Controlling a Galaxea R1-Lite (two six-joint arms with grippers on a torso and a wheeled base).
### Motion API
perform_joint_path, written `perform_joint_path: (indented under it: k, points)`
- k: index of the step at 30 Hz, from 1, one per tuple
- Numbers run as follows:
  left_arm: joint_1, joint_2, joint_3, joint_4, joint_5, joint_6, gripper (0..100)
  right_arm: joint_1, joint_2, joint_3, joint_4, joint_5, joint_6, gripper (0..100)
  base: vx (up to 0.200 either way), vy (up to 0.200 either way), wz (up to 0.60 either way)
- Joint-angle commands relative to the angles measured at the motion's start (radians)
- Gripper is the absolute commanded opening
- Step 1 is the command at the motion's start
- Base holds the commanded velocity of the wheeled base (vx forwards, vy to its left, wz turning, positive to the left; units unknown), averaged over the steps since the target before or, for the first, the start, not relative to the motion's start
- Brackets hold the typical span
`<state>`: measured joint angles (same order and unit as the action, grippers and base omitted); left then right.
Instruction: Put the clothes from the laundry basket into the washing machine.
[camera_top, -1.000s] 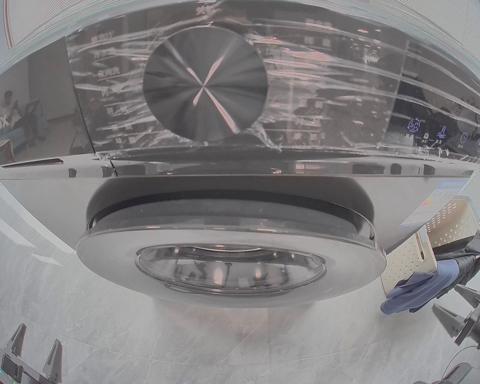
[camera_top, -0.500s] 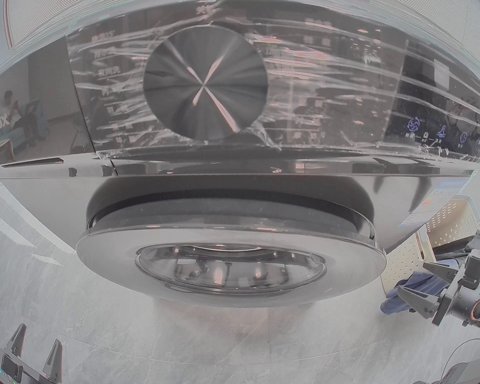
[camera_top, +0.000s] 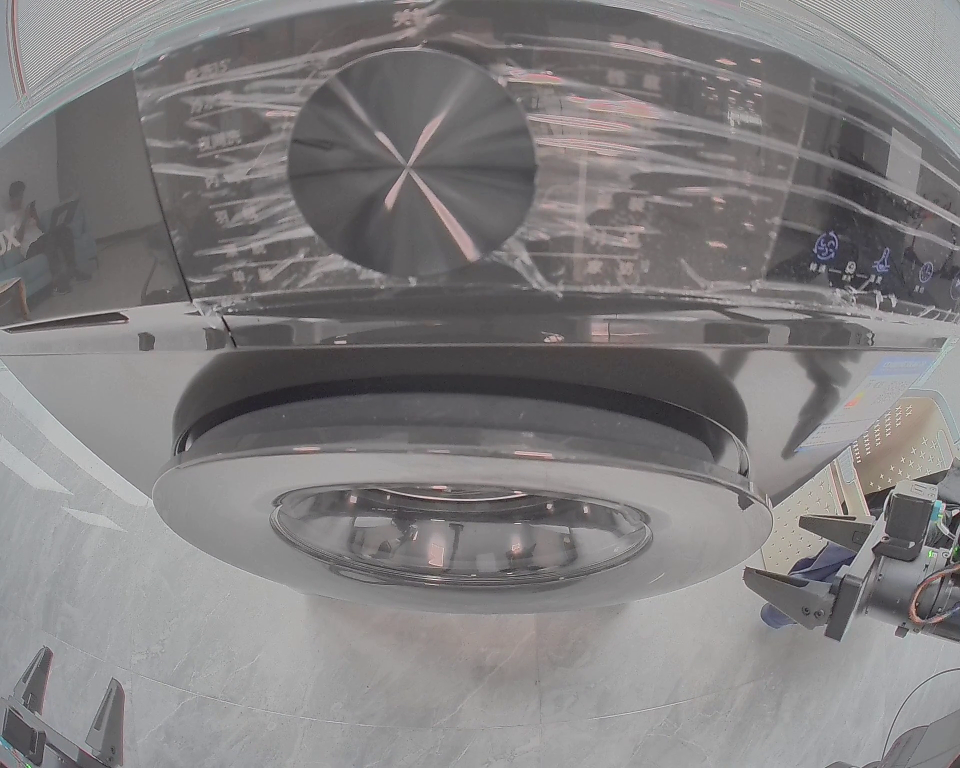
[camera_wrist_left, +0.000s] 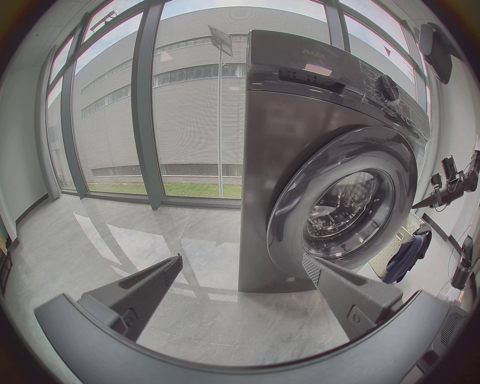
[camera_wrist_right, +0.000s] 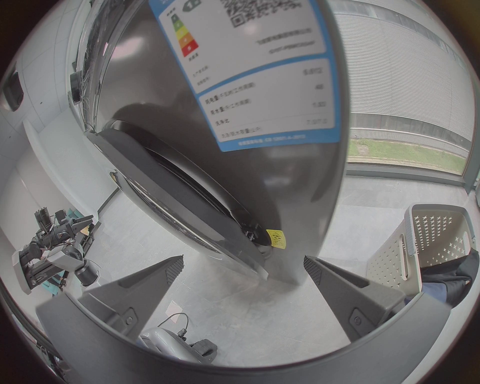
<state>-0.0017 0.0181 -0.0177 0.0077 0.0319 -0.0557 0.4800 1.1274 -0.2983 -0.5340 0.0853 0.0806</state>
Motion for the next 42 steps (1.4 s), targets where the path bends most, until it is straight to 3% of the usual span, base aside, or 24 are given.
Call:
perform_joint_path:
  k: [1,6,16,28,37,42]
  points:
    - [0.0,-0.018,0.015,0.0,0.0,-0.001,100,0.028,0.089,-0.016,-0.047,0.001,0.005,100,0.0,0.0,0.0]
    - [0.0,-0.018,0.015,0.0,0.0,-0.001,100,0.046,0.173,-0.053,-0.142,0.001,0.031,100,0.0,0.0,0.0]
    - [0.0,-0.018,0.015,0.0,0.0,-0.001,100,0.094,0.285,-0.097,-0.247,0.002,0.025,100,0.0,0.0,0.0]
    - [0.0,-0.018,0.015,0.0,0.0,-0.001,100,0.121,0.18,0.054,-0.256,0.031,0.025,100,0.0,0.0,0.0]
    - [0.0,-0.018,0.015,0.0,0.0,-0.001,100,0.123,0.247,0.004,-0.271,0.024,0.031,100,-0.133,0.0,0.0]
    - [0.0,-0.018,0.015,0.002,0.0,-0.001,100,0.163,0.252,0.028,-0.268,0.028,0.037,100,0.0,0.0,0.0]
